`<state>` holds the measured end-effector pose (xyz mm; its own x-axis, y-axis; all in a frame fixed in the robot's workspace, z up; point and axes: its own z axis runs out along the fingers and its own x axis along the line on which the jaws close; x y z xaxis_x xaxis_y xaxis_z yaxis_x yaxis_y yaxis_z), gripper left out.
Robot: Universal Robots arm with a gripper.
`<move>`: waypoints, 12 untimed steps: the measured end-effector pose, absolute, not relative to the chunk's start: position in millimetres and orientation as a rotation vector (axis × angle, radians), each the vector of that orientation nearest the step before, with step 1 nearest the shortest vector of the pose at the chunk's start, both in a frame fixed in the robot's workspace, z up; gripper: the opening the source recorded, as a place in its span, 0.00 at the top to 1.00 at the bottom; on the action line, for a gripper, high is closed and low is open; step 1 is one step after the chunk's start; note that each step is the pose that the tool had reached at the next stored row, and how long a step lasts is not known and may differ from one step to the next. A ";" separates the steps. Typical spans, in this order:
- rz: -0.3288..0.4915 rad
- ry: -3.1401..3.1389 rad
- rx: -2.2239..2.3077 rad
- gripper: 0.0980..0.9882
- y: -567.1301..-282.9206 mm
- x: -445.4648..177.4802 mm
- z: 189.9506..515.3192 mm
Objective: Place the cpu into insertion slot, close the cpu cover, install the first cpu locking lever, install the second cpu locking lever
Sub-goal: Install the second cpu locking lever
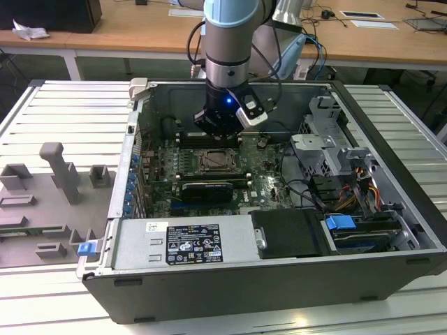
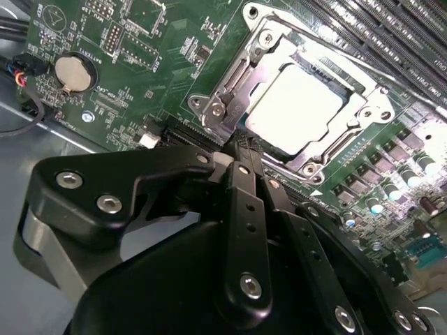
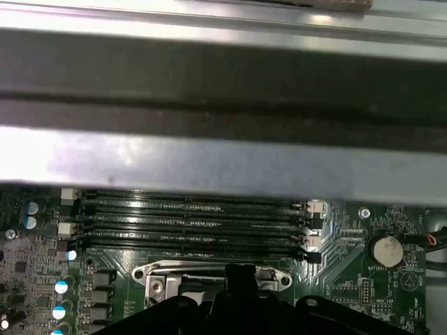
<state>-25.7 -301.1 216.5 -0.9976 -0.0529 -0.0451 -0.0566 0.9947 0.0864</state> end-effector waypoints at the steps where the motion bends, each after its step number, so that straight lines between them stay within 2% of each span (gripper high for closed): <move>1: 0.136 3.095 -0.085 0.99 -302.0 -25.7 216.5; 4: 0.136 3.095 -0.085 0.99 -302.3 -25.7 221.0; 7: 0.136 3.095 -0.085 0.99 -302.3 -25.7 239.2; 12: 0.136 3.095 -0.085 0.99 -313.7 -27.5 242.0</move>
<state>-27.5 -313.7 242.0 -0.9976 -0.0529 -0.0452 -0.0566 0.9947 0.0864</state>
